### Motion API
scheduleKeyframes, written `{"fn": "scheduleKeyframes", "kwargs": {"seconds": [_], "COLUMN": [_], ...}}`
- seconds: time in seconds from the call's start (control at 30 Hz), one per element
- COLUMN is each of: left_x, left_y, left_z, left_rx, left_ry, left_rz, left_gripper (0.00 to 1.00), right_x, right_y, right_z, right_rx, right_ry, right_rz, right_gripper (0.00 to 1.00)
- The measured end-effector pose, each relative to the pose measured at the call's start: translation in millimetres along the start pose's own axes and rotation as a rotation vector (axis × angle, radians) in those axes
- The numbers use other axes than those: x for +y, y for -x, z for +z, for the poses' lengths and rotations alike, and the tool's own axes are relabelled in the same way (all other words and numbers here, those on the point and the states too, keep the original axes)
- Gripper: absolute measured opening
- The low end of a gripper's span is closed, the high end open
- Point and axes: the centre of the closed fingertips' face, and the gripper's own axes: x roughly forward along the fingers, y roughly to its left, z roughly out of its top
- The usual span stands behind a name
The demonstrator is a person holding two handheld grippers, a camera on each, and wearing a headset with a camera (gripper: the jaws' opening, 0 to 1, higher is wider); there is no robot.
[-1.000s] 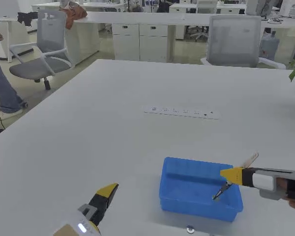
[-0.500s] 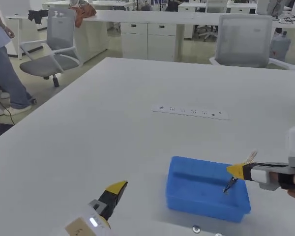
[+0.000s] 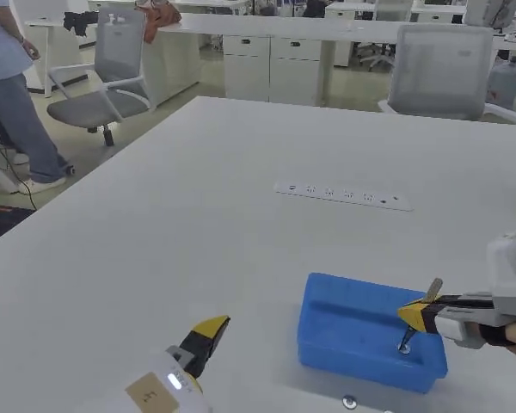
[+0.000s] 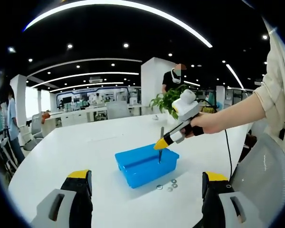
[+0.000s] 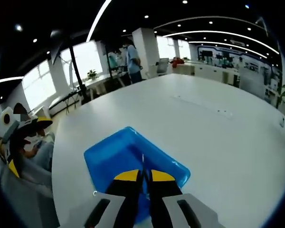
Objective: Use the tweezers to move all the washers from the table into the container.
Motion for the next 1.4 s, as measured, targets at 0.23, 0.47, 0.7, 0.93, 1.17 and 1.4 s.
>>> {"fn": "scheduleKeyframes", "kwargs": {"seconds": [0.23,0.47,0.7,0.93,1.17,1.4], "left_x": [0.8,-0.7,-1.6,-4.7,-4.8,-4.7], "left_y": [0.2,-0.6,-0.9,-1.0,-1.2,-1.2], "left_z": [-1.3,-3.3,-6.6,-4.5,-6.8,-5.4], "left_rx": [0.005,0.015,0.030,0.018,0.029,0.020], "left_ry": [0.012,0.016,0.019,0.027,0.026,0.032], "left_rz": [0.001,-0.009,-0.016,-0.030,-0.031,-0.034], "left_gripper": [0.99,0.99,0.97,0.98,0.97,0.97], "right_x": [25.7,54.1,71.7,70.9,69.0,68.6], "right_y": [26.9,49.0,46.7,26.9,19.6,17.6], "right_z": [20.3,24.2,6.6,-23.6,-40.9,-43.4], "right_rx": [-0.086,-0.132,-0.101,-0.048,0.004,0.022], "right_ry": [0.030,0.009,-0.003,-0.069,-0.064,-0.030], "right_rz": [0.048,0.116,0.165,0.167,0.156,0.157], "right_gripper": [0.03,0.03,0.03,0.03,0.03,0.03]}}
